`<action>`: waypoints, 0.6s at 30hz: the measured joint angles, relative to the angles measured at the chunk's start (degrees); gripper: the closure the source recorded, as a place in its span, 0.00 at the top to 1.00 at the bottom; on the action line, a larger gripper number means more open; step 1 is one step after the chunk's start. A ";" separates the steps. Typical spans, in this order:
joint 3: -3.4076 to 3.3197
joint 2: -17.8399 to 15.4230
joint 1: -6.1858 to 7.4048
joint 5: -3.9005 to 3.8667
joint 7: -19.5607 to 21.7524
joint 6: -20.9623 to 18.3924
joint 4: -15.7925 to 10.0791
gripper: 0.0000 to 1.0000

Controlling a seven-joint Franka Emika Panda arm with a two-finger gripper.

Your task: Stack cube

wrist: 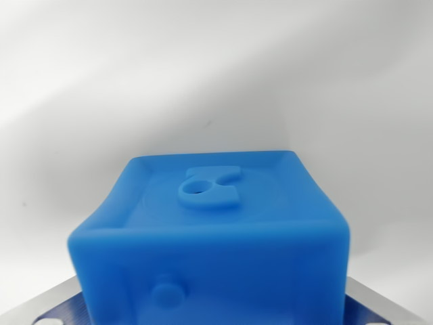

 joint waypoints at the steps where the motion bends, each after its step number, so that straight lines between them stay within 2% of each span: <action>1: 0.00 -0.12 0.00 0.00 0.00 -0.05 -0.03 0.00; 18: 0.44 -3.94 -0.41 0.06 -0.08 -2.75 -1.01 0.00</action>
